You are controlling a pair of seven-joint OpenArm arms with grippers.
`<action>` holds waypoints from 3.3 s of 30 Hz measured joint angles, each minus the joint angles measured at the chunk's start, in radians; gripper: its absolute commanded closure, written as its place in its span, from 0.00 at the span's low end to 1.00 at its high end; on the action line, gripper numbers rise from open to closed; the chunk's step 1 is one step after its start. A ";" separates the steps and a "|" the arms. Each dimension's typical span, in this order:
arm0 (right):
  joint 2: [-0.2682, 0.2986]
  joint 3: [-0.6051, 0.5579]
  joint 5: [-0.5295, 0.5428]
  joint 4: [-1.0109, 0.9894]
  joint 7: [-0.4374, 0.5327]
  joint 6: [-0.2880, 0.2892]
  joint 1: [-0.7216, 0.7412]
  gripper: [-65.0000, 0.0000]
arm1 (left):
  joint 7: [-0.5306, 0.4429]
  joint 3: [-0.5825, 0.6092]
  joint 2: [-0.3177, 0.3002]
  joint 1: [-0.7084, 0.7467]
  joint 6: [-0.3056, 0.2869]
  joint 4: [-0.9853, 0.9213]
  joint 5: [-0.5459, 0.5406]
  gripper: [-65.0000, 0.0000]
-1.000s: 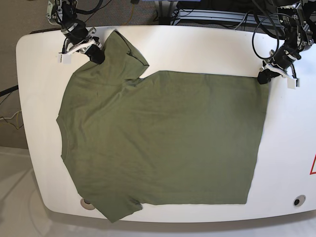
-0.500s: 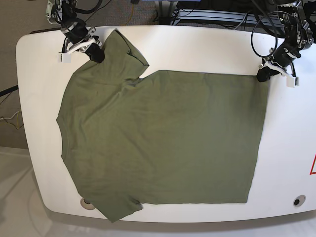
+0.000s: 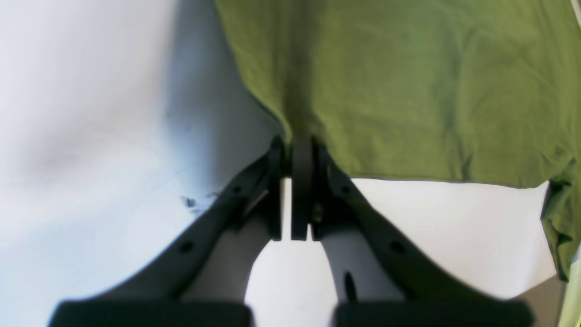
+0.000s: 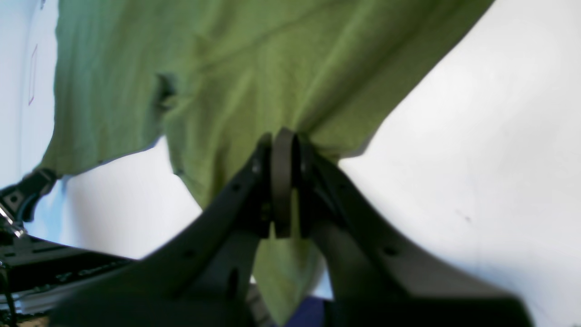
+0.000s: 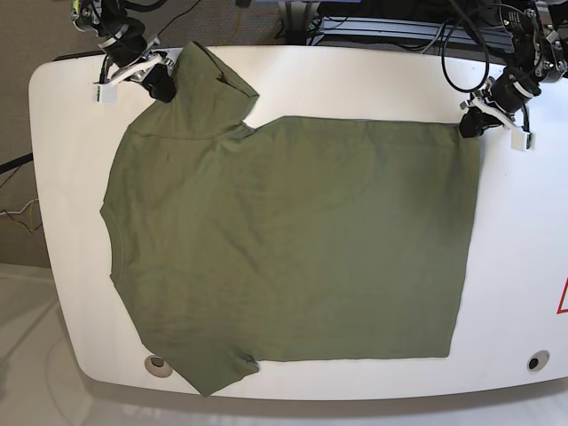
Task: Fold the T-shirt properly
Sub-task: 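Lift the shoulder edge with both grippers and pull it toward the hem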
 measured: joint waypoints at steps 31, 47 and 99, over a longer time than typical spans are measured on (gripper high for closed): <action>-0.010 0.165 0.072 0.134 -0.026 0.015 -0.225 1.00 | 0.000 -0.002 0.000 0.172 -0.014 0.156 0.000 1.00; 0.001 0.139 0.056 0.199 -0.023 0.017 -0.174 1.00 | 0.002 -0.001 0.003 0.122 -0.017 0.184 -0.001 1.00; 0.040 0.142 0.035 -0.129 -0.047 0.023 0.405 1.00 | -0.002 0.024 0.040 -0.293 -0.034 -0.102 0.054 1.00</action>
